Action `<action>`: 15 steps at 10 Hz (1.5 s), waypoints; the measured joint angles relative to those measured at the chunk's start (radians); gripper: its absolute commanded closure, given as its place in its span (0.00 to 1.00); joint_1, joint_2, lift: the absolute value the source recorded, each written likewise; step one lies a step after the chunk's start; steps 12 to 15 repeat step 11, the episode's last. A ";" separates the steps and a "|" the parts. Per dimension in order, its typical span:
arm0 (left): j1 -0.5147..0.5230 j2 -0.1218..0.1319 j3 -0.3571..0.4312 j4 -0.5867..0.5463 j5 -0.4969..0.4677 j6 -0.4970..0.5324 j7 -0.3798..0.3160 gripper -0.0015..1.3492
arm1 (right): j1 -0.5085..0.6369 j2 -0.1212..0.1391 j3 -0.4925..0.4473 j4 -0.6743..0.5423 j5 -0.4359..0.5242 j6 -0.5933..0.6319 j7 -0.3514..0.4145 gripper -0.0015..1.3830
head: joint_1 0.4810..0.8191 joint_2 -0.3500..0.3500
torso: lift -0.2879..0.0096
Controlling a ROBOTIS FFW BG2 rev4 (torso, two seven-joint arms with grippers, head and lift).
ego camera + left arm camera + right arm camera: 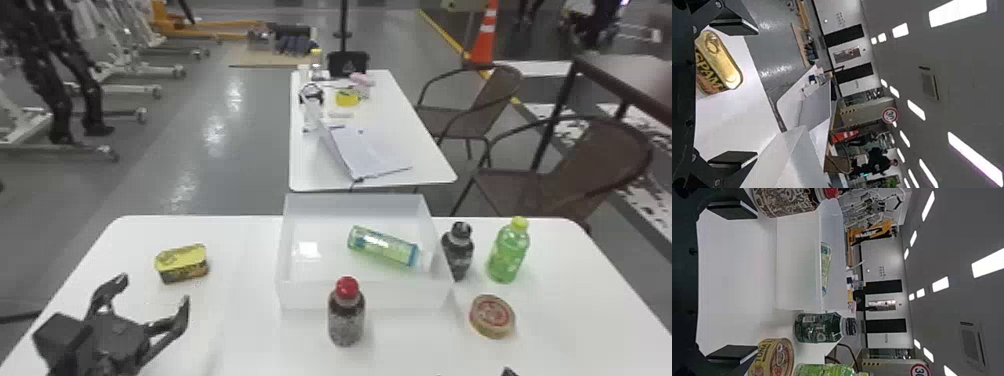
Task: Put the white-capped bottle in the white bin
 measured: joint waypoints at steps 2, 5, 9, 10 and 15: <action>0.115 0.000 -0.013 0.003 0.172 -0.061 0.075 0.14 | 0.005 -0.001 -0.001 -0.002 -0.001 0.000 -0.001 0.07 | 0.20 0.50 | 0.63; 0.209 0.000 -0.033 0.036 0.272 -0.100 0.104 0.14 | 0.012 -0.002 -0.003 -0.008 0.001 0.000 -0.001 0.07 | 0.20 0.50 | 0.63; 0.222 0.000 -0.046 0.044 0.301 -0.107 0.114 0.14 | 0.017 -0.005 -0.003 -0.011 0.006 -0.018 0.001 0.07 | 0.20 0.50 | 0.63; 0.222 0.000 -0.046 0.044 0.302 -0.108 0.114 0.14 | 0.017 -0.006 -0.003 -0.011 0.008 -0.024 0.000 0.07 | 0.20 0.50 | 0.63; 0.221 0.000 -0.048 0.044 0.302 -0.111 0.114 0.14 | 0.017 -0.005 -0.003 -0.010 0.009 -0.027 0.000 0.07 | 0.20 0.50 | 0.63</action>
